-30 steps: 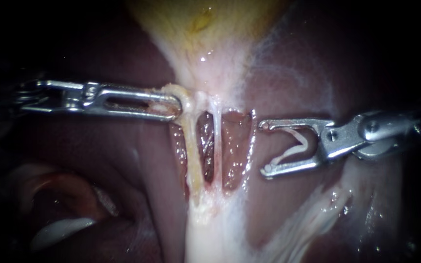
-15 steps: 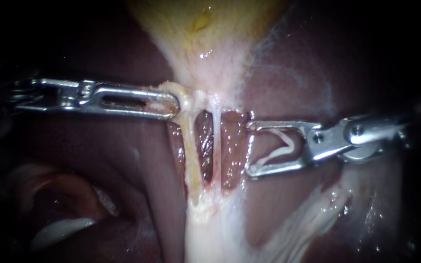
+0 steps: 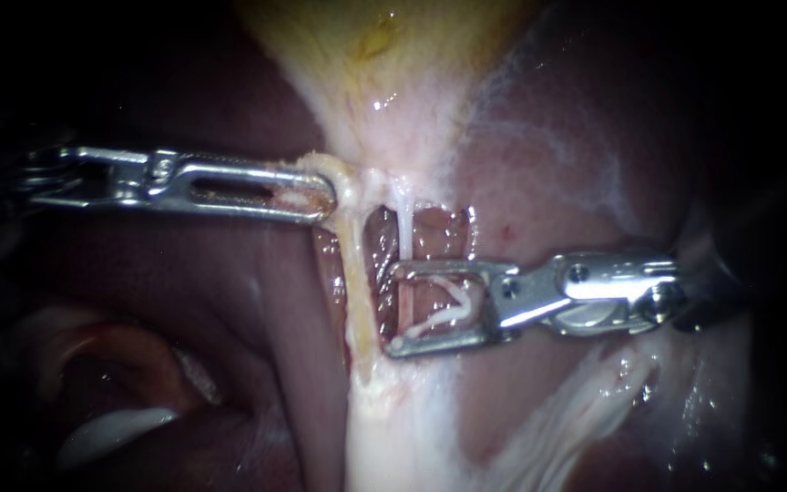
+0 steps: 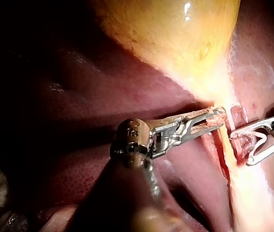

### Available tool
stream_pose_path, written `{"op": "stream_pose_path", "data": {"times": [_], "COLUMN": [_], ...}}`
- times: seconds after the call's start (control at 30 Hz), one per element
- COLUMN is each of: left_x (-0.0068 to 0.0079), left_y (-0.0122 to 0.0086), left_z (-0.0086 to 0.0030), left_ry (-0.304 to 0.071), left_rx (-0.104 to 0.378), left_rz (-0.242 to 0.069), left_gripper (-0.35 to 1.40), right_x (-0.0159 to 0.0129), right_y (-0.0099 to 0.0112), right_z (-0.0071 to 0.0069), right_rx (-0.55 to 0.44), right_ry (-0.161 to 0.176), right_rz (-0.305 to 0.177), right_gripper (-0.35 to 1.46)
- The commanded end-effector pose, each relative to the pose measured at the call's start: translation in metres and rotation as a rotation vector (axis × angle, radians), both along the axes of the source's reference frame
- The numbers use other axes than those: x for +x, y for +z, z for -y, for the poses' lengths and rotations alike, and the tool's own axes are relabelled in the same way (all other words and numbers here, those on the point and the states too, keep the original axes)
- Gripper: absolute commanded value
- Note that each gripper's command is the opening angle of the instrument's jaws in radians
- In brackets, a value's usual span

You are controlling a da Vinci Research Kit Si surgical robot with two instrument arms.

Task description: Clipping first clip left tube

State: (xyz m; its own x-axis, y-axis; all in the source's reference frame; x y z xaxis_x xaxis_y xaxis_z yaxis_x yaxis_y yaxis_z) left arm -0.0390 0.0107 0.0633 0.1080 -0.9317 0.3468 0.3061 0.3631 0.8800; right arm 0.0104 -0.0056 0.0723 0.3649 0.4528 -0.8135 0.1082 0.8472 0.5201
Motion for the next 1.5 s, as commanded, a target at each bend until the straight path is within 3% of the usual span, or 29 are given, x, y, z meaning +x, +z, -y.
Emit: {"op": "stream_pose_path", "data": {"times": [0.03, 0.53, 0.83, 1.2, 1.3, 1.5], "left_x": [0.0, -0.0002, -0.0002, -0.0004, -0.0004, -0.0004], "left_y": [0.0, 0.0, 0.0002, 0.0002, 0.0002, 0.0002], "left_z": [0.0, 0.0, 0.0, 0.0, 0.0, 0.0], "left_ry": [0.0, -0.001, -0.001, -0.002, -0.002, -0.002], "left_rx": [0.0, 0.0, 0.0, -0.001, -0.001, -0.001], "left_rz": [0.0, -0.001, -0.001, -0.001, -0.002, -0.002], "left_gripper": [-0.35, -0.35, -0.35, -0.35, -0.35, -0.35], "right_x": [0.0004, 0.0044, 0.0061, 0.0075, 0.0074, 0.0063], "right_y": [0.0003, 0.0023, 0.0026, 0.0035, 0.0036, 0.0036], "right_z": [0.0002, 0.0019, 0.0039, 0.0044, 0.0043, 0.004], "right_rx": [0.001, 0.034, 0.091, 0.101, 0.138, 0.188], "right_ry": [-0.001, -0.029, -0.097, -0.097, -0.082, -0.058], "right_rz": [0.001, -0.012, -0.044, -0.04, -0.027, -0.007], "right_gripper": [0.48, 0.48, 0.45, 0.42, 0.35, -0.14]}}
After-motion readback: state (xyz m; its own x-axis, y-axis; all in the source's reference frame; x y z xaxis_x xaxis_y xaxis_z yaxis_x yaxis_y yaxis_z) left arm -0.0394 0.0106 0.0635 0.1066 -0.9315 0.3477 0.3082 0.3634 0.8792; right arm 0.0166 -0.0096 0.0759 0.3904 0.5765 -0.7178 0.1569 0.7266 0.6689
